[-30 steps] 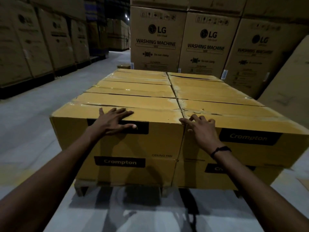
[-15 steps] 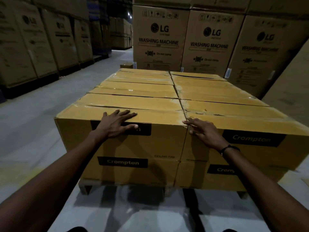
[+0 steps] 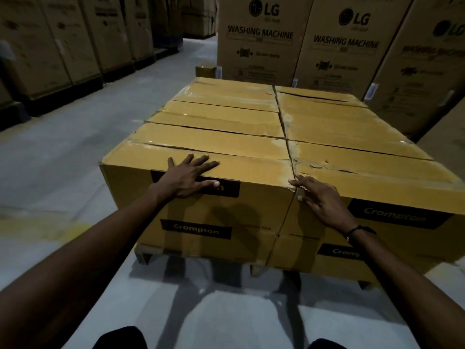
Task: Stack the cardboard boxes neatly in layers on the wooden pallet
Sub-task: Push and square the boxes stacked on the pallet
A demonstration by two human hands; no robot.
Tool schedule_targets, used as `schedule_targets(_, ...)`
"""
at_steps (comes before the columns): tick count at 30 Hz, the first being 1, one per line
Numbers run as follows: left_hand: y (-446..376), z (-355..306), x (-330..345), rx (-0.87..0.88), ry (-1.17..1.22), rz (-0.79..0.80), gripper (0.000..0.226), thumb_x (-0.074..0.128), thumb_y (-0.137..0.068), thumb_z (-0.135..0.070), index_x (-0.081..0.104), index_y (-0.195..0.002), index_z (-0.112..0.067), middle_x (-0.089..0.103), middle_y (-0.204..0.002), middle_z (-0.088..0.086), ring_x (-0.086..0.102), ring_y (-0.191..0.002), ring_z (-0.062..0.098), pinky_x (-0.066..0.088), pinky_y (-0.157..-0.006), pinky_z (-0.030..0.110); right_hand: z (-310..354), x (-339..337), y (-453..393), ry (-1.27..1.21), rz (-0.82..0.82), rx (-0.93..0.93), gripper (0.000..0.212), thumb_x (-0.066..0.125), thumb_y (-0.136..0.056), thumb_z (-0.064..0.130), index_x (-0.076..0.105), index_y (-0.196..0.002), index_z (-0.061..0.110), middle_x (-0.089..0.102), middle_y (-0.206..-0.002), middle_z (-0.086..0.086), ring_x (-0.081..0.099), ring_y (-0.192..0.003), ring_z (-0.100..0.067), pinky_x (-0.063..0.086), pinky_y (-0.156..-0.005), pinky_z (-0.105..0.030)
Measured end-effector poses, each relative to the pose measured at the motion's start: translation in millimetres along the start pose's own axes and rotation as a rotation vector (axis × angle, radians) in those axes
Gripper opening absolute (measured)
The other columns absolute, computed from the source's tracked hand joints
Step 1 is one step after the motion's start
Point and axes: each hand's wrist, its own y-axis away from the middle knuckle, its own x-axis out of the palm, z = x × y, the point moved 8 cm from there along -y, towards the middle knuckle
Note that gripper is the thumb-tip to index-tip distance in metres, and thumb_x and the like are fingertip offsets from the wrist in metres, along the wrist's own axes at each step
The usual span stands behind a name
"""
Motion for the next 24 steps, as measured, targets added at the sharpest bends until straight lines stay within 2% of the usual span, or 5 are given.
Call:
schedule_targets(4,7.5,-10.5,-17.8,-0.043,0.01,0.168,0.094,0.008,-0.079,-0.094,-0.009,-0.159,-0.048,-0.013,-0.171,-0.005,-0.015,-0.156,0.032,-0.011,-0.112,0.077,9.9,-8.4,-1.1,0.008,0.191,0.052,0.061,0.056,-0.105,0.017,0.037,-0.147,0.057,0.026,-0.167,0.012,0.019,-0.156,-0.018,0.022,-0.124,-0.057)
schedule_targets(9,32.2,-26.3,-88.5,-0.034,0.194,0.058,0.086,0.013,-0.09,-0.084,0.017,-0.161,-0.036,0.024,-0.169,0.001,0.014,-0.157,0.024,0.009,-0.124,0.061,57.6,-65.9,-15.6,-0.098,0.281,0.132,0.086,0.054,-0.087,-0.012,0.04,-0.149,0.046,0.03,-0.166,0.003,0.023,-0.154,-0.023,0.02,-0.124,-0.046)
schedule_targets(14,64.9,-27.0,-180.7,-0.1,0.312,-0.091,0.068,0.031,-0.101,-0.07,0.041,-0.152,-0.026,0.056,-0.148,0.006,0.052,-0.133,0.026,0.038,-0.112,0.049,121.4,-133.5,-30.9,-0.207,0.262,0.127,0.076,0.056,-0.094,-0.006,0.042,-0.153,0.039,0.035,-0.163,0.006,0.03,-0.151,-0.016,0.022,-0.118,-0.032)
schedule_targets(20,128.8,-37.8,-290.1,-0.227,0.469,-0.105,0.06,0.038,-0.101,-0.062,0.05,-0.144,-0.023,0.057,-0.146,0.003,0.059,-0.124,0.026,0.046,-0.102,0.051,202.3,-223.4,-34.1,-0.311,0.308,0.139,0.067,0.059,-0.097,-0.001,0.045,-0.151,0.036,0.038,-0.153,0.017,0.032,-0.147,-0.01,0.024,-0.12,-0.032)
schedule_targets(24,170.5,-53.3,-361.1,-0.292,0.536,-0.135,0.061,0.04,-0.1,-0.061,0.053,-0.142,-0.019,0.058,-0.144,0.005,0.06,-0.12,0.024,0.047,-0.093,0.036,242.9,-287.7,-26.2,-0.382,0.284,0.176,0.062,0.06,-0.098,0.0,0.049,-0.15,0.031,0.047,-0.154,0.008,0.04,-0.146,-0.017,0.035,-0.118,-0.036)
